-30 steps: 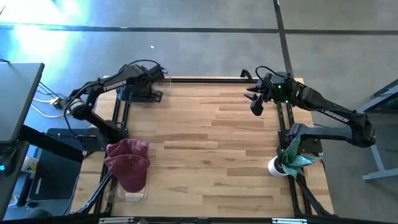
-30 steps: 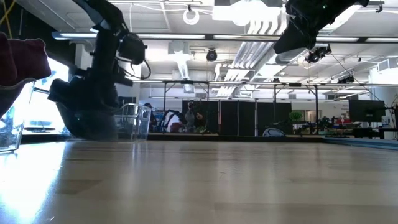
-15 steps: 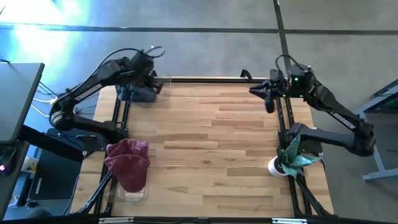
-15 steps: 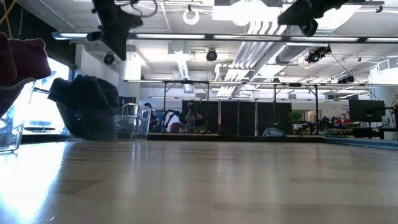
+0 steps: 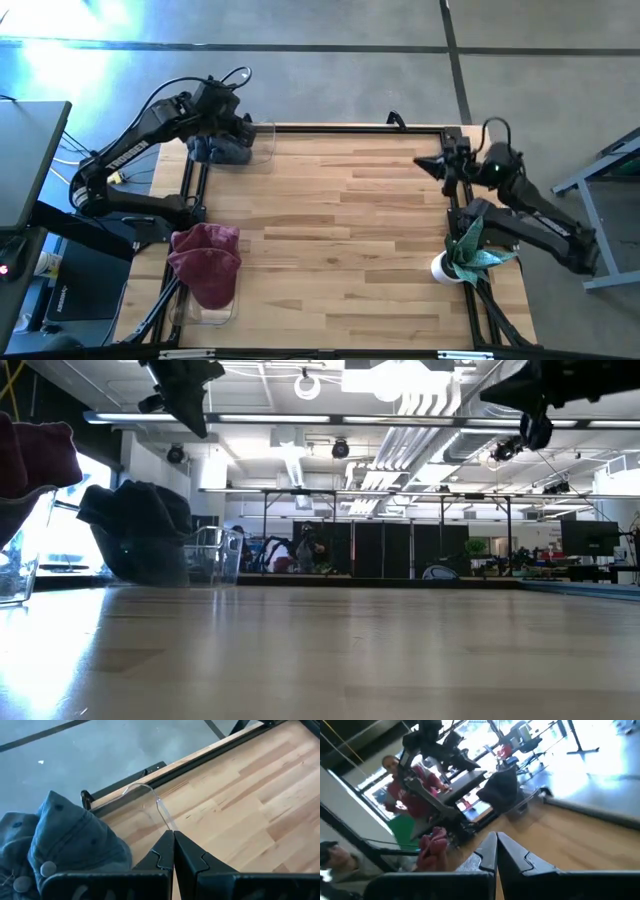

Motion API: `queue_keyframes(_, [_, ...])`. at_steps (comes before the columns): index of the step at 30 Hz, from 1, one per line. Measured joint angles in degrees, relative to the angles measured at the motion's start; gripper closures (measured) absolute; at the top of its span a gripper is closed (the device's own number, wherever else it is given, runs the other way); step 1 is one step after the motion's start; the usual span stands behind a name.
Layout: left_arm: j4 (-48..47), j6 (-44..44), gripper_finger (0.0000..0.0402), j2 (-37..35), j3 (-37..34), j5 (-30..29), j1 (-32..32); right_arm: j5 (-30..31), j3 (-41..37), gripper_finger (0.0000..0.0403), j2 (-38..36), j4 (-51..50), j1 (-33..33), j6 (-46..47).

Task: Pick & Place hat
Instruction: Return to Home Position

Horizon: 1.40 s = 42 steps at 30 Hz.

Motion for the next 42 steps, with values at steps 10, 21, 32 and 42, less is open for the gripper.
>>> queue_keyframes(10, [0.0, 0.9, 0.0401, 0.0, 0.0, 2.0, 0.0, 21.0, -13.9, 0.0402, -3.8, 7.6, 24.9, 1.0])
queue_keyframes(21, [-0.3, 0.9, 0.0401, 0.0, 0.0, 5.2, 0.0, 20.9, -27.9, 0.0403, -12.0, 16.2, 31.2, -1.3])
queue_keyframes(32, [-0.3, -0.9, 0.0401, -0.1, 0.0, 9.0, 0.0, 28.6, -28.4, 0.0403, -18.3, 11.4, 31.2, -4.7])
queue_keyframes(42, [0.3, -4.7, 0.0401, -0.6, 0.0, 10.5, -2.4, 28.6, -28.4, 0.0403, -14.6, 11.2, 31.3, -6.9])
